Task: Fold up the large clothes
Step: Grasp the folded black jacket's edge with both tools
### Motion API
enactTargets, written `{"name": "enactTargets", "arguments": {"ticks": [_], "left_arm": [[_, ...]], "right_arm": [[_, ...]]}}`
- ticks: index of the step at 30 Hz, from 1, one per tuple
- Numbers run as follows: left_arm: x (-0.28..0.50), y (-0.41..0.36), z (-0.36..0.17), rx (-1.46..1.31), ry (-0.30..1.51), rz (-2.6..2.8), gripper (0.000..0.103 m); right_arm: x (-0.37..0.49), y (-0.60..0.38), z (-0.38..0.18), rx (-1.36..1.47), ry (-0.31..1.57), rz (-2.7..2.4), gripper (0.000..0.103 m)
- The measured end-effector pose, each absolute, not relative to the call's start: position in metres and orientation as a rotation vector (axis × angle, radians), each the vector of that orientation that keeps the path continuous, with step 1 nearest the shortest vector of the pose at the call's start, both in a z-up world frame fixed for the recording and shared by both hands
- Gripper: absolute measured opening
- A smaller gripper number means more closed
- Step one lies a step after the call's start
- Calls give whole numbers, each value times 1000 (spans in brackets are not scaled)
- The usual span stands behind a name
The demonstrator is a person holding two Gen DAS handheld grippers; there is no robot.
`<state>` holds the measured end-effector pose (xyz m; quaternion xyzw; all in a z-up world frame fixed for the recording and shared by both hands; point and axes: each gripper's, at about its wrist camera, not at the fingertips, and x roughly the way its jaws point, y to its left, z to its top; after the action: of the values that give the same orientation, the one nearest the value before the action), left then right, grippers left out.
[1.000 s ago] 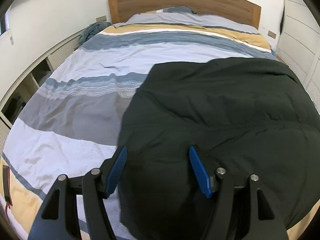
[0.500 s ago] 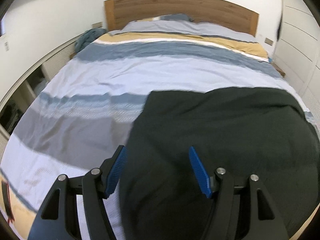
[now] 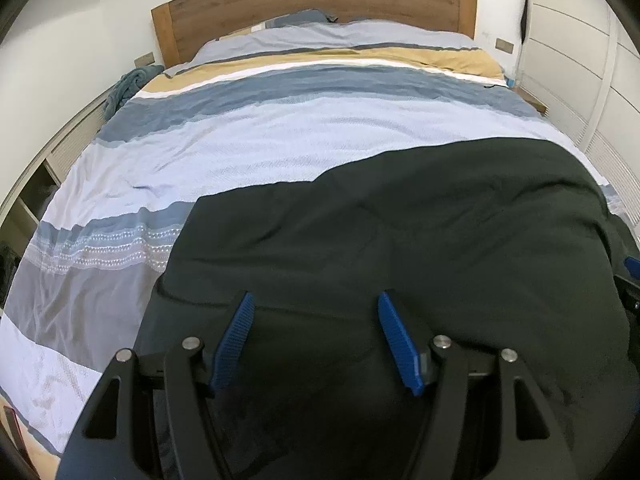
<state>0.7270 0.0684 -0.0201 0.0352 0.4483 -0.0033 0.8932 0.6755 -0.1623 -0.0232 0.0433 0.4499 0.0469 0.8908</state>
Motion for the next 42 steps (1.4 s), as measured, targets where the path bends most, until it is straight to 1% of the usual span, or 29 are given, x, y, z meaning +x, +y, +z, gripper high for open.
{"name": "enactTargets", "arguments": {"ticks": [21,32,38,42], "left_arm": [[715,80,-23,95,944,53,63],[693,91,-9,100,932,68,63],[669,116,8,52,897,52,63],[653,156,26,-47,866,28,63]], "right_arm": [[660,-216,-36,93,1018,-48,102],[619,-266,-34,112,1060,-183,102],[591,-284,-26,112,1067,-226,102],[574,-298,-11,141,1042,-231,102]]}}
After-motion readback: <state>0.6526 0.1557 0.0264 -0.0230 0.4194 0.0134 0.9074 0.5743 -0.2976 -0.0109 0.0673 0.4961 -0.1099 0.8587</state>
